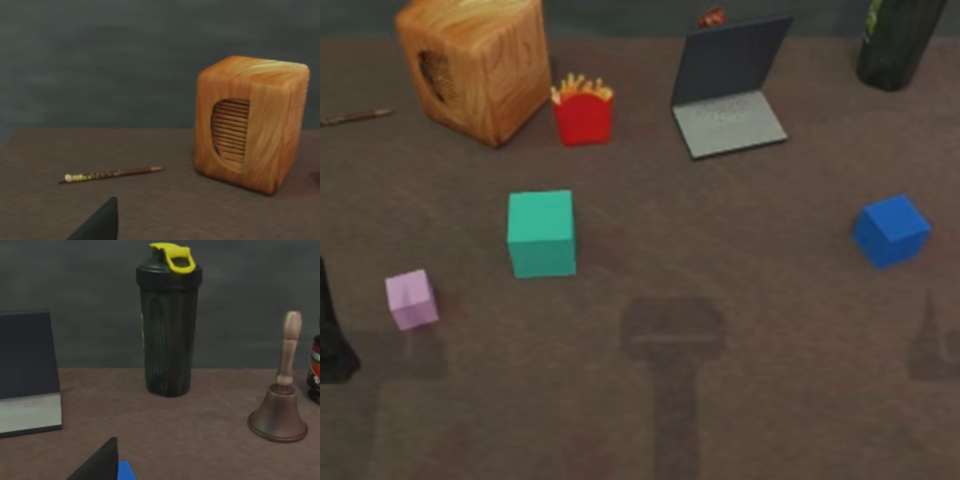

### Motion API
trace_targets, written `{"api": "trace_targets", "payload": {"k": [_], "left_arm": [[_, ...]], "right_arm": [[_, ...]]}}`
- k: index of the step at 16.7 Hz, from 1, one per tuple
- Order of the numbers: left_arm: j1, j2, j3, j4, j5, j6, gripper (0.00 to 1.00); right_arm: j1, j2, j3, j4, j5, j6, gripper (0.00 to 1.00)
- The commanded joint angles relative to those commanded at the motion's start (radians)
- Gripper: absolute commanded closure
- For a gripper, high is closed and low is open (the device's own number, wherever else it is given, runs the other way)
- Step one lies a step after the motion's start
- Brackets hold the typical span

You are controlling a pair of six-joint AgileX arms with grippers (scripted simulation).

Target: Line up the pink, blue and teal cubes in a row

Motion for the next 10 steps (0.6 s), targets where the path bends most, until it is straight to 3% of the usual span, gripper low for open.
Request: {"api": "trace_targets", "payload": {"k": [5, 10], "left_arm": [[-0.007, 0.062, 0.059, -0.044, 0.002, 0.047, 0.0], [-0.031, 0.378, 0.312, -0.237, 0.001, 0.251, 0.0]], "right_arm": [[0.0, 0.0, 0.0, 0.0, 0.0, 0.0, 0.0], [0.0, 0.0, 0.0, 0.0, 0.0, 0.0, 0.0]]}}
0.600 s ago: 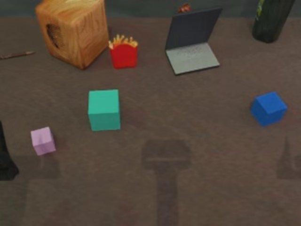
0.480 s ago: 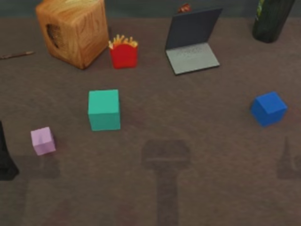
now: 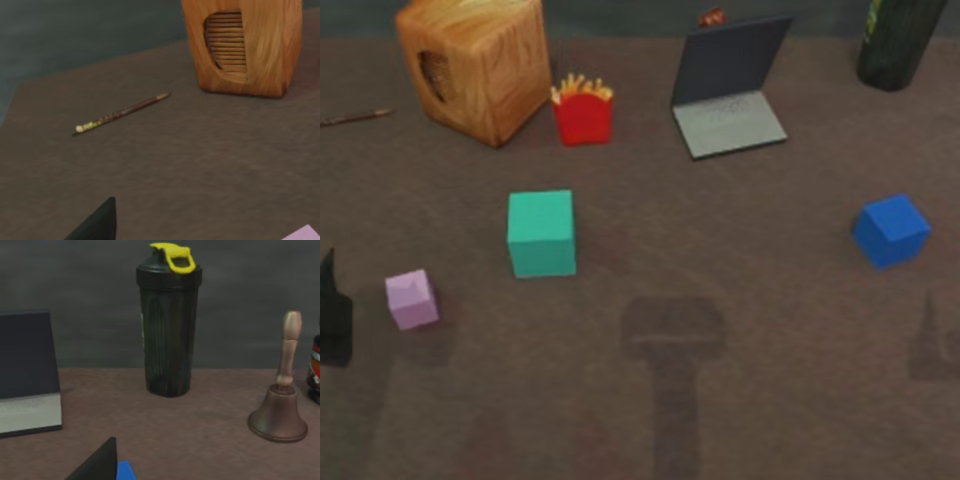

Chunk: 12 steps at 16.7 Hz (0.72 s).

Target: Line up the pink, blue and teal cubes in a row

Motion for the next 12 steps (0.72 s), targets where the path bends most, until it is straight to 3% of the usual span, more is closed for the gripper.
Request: {"api": "trace_targets", "payload": {"k": [12], "left_arm": [[-0.079, 1.156, 0.771, -0.637, -0.005, 0.652, 0.0]], "right_arm": [[0.0, 0.0, 0.0, 0.0, 0.0, 0.0, 0.0]]}}
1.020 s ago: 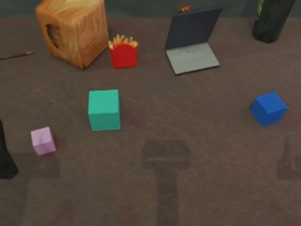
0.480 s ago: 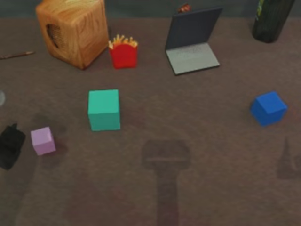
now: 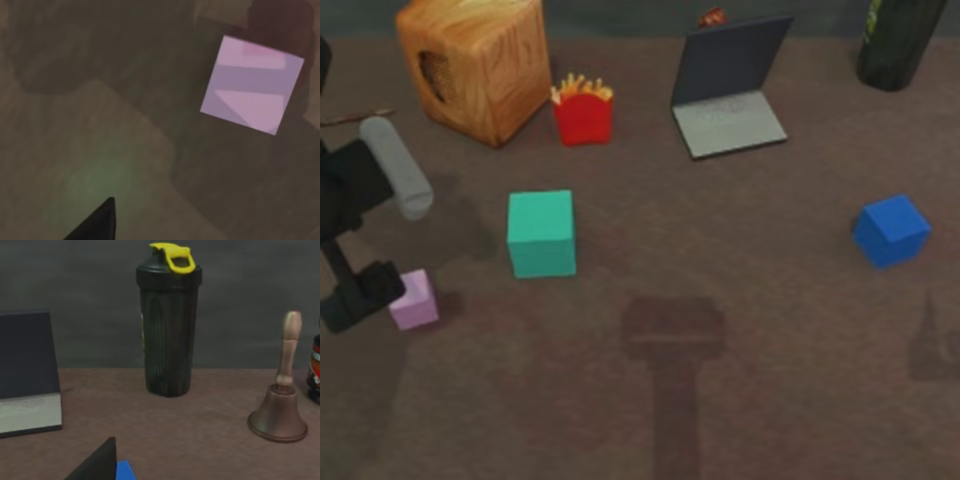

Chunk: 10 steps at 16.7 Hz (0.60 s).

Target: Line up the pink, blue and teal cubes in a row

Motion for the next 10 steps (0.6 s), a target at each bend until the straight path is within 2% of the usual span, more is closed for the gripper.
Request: {"api": "trace_targets", "payload": {"k": [5, 10], "left_arm": [[-0.021, 0.269, 0.213, -0.151, 0.003, 0.167, 0.0], [-0.026, 0.328, 0.264, -0.182, 0.004, 0.204, 0.0]], "right_arm": [[0.0, 0.0, 0.0, 0.0, 0.0, 0.0, 0.0], [0.0, 0.0, 0.0, 0.0, 0.0, 0.0, 0.0]]}}
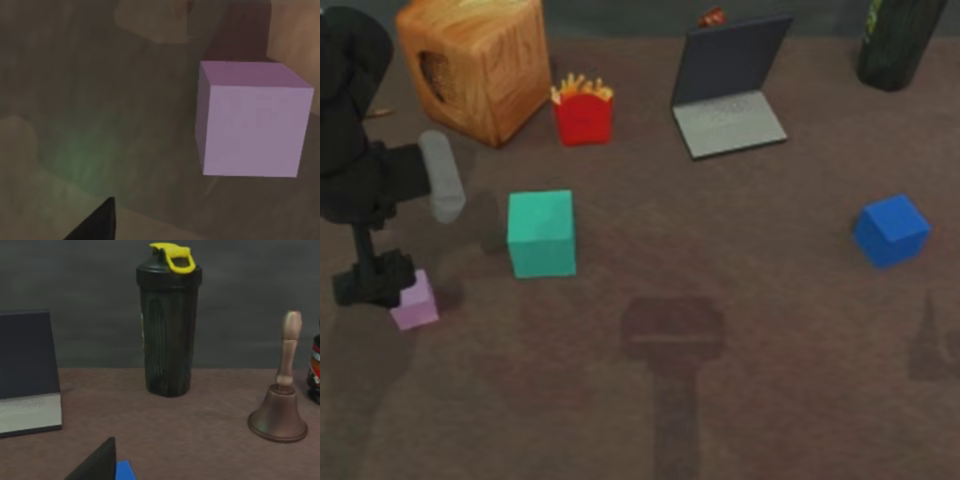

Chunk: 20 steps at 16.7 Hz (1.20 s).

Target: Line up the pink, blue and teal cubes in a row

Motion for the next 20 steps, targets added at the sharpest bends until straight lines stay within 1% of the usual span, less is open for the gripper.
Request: {"api": "trace_targets", "payload": {"k": [4, 6, 11, 13, 18, 20], "left_arm": [[0.005, -0.001, -0.005, 0.005, 0.0, -0.001, 0.0], [0.003, 0.016, -0.029, 0.041, 0.0, 0.001, 0.0], [0.002, 0.107, -0.141, 0.256, 0.001, 0.003, 0.0], [0.002, 0.137, -0.176, 0.317, 0.001, 0.004, 0.0], [0.002, 0.147, -0.188, 0.335, 0.001, 0.004, 0.0], [0.002, 0.147, -0.188, 0.335, 0.001, 0.004, 0.15]], "right_arm": [[0.0, 0.0, 0.0, 0.0, 0.0, 0.0, 0.0], [0.0, 0.0, 0.0, 0.0, 0.0, 0.0, 0.0], [0.0, 0.0, 0.0, 0.0, 0.0, 0.0, 0.0], [0.0, 0.0, 0.0, 0.0, 0.0, 0.0, 0.0], [0.0, 0.0, 0.0, 0.0, 0.0, 0.0, 0.0], [0.0, 0.0, 0.0, 0.0, 0.0, 0.0, 0.0]]}}
